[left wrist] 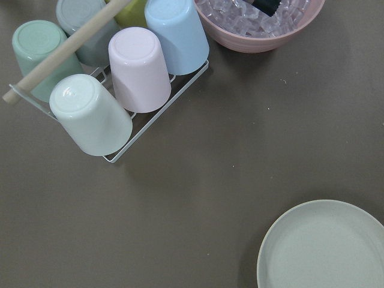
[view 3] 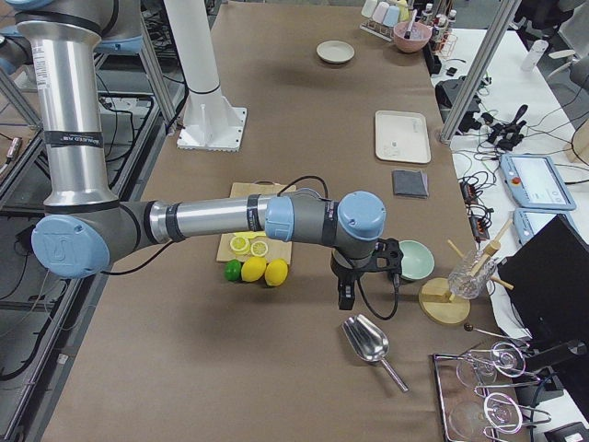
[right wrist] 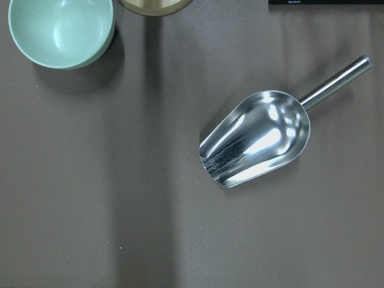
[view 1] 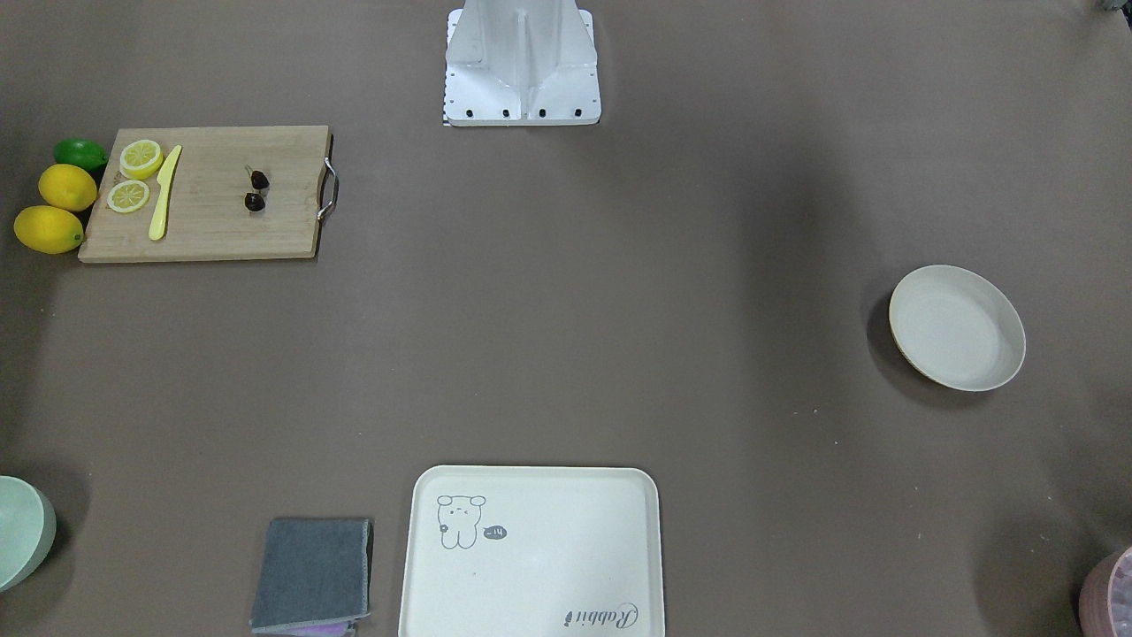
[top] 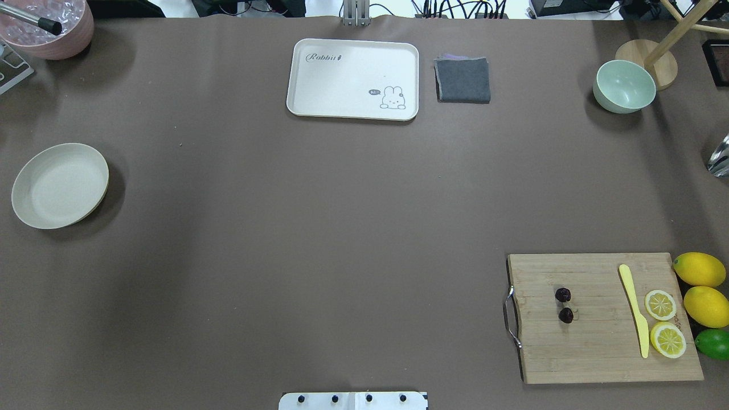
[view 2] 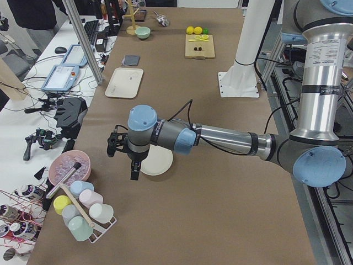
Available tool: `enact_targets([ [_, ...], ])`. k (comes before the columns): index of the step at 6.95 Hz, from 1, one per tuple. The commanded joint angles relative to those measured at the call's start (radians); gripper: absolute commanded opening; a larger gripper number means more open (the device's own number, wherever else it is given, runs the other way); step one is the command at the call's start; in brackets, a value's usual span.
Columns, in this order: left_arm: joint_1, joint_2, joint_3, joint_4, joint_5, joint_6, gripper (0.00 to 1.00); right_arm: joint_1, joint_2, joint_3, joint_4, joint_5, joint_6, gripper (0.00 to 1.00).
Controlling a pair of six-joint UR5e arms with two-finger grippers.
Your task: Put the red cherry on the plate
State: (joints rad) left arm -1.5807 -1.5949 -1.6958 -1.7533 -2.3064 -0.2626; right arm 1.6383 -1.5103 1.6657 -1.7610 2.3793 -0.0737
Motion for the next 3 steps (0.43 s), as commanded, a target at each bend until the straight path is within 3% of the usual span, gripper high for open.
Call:
enact_targets([
  [1, -0.018, 0.025, -0.01, -0.003, -0.004, 0.012, 0.98, 0.0, -0.002, 0.002, 0.0, 0.0, 0.002, 1.0],
  [3, -0.021, 0.036, -0.012, 0.0, -0.004, 0.011, 0.98, 0.0, -0.005, 0.008, 0.0, 0.0, 0.002, 1.0],
])
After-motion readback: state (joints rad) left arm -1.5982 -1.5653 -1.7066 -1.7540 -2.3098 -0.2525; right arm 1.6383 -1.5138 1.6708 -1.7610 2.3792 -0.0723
